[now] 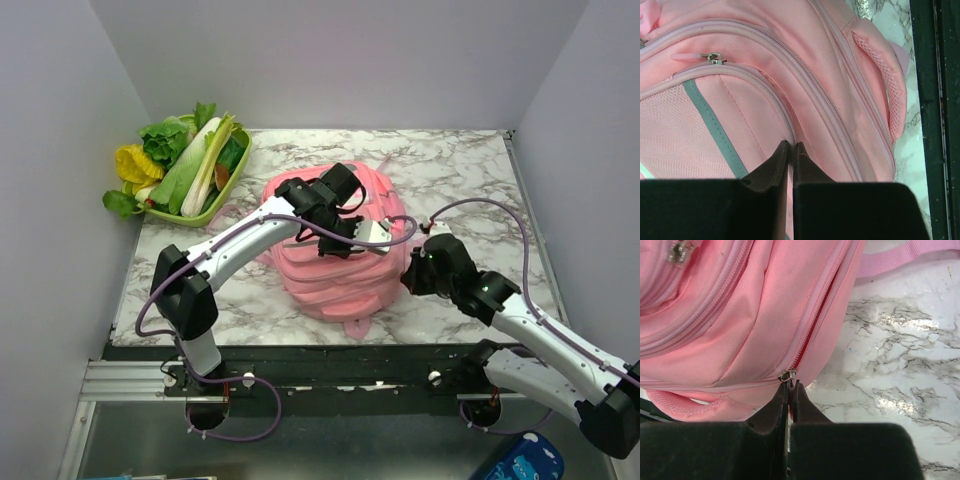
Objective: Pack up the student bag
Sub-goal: Zip the student bag at the center of the board.
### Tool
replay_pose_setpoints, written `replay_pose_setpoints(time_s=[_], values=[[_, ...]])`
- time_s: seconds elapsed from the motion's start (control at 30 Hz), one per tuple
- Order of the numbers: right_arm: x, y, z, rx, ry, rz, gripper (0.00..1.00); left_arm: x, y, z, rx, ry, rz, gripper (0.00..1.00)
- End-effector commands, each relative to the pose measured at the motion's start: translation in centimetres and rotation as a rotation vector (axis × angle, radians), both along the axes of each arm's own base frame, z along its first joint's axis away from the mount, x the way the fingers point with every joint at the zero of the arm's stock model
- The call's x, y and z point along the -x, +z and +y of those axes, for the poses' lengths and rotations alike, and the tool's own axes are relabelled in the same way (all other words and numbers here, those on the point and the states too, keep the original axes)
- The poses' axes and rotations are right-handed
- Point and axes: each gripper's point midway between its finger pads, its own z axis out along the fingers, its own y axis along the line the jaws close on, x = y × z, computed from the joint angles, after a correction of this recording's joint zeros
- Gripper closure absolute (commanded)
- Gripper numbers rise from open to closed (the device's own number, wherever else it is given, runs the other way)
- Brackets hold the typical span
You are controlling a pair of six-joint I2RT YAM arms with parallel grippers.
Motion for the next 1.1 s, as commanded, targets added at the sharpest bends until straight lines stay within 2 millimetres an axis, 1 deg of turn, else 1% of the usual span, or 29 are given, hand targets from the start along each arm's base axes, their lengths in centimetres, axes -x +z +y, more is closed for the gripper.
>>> replay_pose_setpoints(time_s=[0.0,0.03,0.1,0.13,0.17,0.2,0.23,0.27,0.33,0.4,0.43,0.5,0.53,0.57,0.6,0.67,0.7,0.73,0.77,0.8,0.83,0.87,0.9,1.0,1.03,1.07], values=[[-1.4,-0.2,-1.0,0.086,-0.026,-0.021,0.99,1.4,0.0,4.3,-0.104,-0.022,0.023,0.88],[-1.9,-0.1,-0.6,0.078,-0.020,-0.039,0.99,1.7,0.1,4.5,-0.109,-0.032,0.026,0.88],[-2.5,-0.6,0.1,0.098,0.035,-0.050,0.99,1.9,0.4,4.9,-0.114,-0.065,0.013,0.87],[-3.3,0.0,0.9,0.079,0.062,-0.090,1.00,2.3,0.3,5.4,-0.131,-0.073,0.023,0.87],[-3.1,0.2,2.3,0.067,0.176,-0.108,0.99,2.4,0.3,5.6,-0.134,-0.081,0.023,0.87],[-3.3,0.4,3.4,0.050,0.236,-0.116,0.99,2.6,0.6,5.7,-0.127,-0.085,0.022,0.87],[-3.3,1.3,4.8,0.016,0.310,-0.144,0.99,2.9,0.6,6.0,-0.131,-0.098,0.025,0.87],[-3.3,1.7,5.6,0.022,0.388,-0.166,0.99,3.3,0.4,6.1,-0.130,-0.106,0.033,0.87],[-5.1,2.5,5.4,0.072,0.351,-0.192,0.99,3.9,0.6,6.2,-0.112,-0.132,0.026,0.87],[-7.0,2.3,3.6,0.167,0.289,-0.214,0.99,4.3,0.5,6.5,-0.109,-0.139,0.025,0.87],[-7.8,1.6,3.4,0.199,0.280,-0.193,0.99,4.3,0.5,6.5,-0.109,-0.143,0.023,0.87],[-8.8,0.9,2.3,0.241,0.246,-0.170,0.99,4.4,0.1,6.8,-0.121,-0.148,0.023,0.86],[-9.3,0.5,2.1,0.251,0.232,-0.168,0.99,4.4,0.0,7.0,-0.130,-0.149,0.024,0.86],[-9.6,-0.5,1.9,0.260,0.219,-0.143,0.99,4.4,-0.1,7.1,-0.134,-0.152,0.022,0.86],[-9.9,-1.0,1.5,0.262,0.204,-0.132,0.99,4.5,0.0,7.1,-0.133,-0.152,0.021,0.87],[-10.0,-1.9,1.6,0.260,0.204,-0.101,0.99,4.2,0.0,7.2,-0.134,-0.145,0.007,0.87],[-9.2,-2.0,2.5,0.215,0.250,-0.074,0.99,4.0,0.0,7.2,-0.134,-0.126,0.001,0.86],[-8.3,-2.4,2.7,0.195,0.268,-0.039,0.99,3.6,0.0,7.0,-0.129,-0.117,-0.017,0.86],[-7.4,-2.2,3.6,0.126,0.274,-0.011,0.99,3.3,-0.1,7.2,-0.136,-0.110,-0.026,0.86],[-6.1,-2.5,3.8,0.084,0.286,0.011,0.99,3.2,-0.1,7.1,-0.133,-0.114,-0.032,0.86],[-6.2,-2.6,3.5,0.077,0.250,0.004,0.99,3.3,-0.2,7.2,-0.139,-0.121,-0.028,0.86],[-6.5,-2.9,2.8,0.078,0.171,0.009,0.99,3.4,0.1,7.0,-0.132,-0.128,-0.024,0.86],[-8.0,-2.8,1.2,0.125,0.096,0.005,0.99,3.7,0.0,6.7,-0.128,-0.141,-0.004,0.86],[-11.0,-1.5,-0.9,0.224,-0.017,-0.039,0.99,4.1,0.2,6.5,-0.129,-0.158,0.012,0.86],[-12.4,-0.4,-0.5,0.217,-0.032,-0.058,0.99,4.3,0.2,6.5,-0.132,-0.164,0.014,0.86],[-13.0,-0.1,-0.6,0.213,-0.063,-0.061,0.99,4.4,0.2,6.5,-0.134,-0.167,0.016,0.85]])
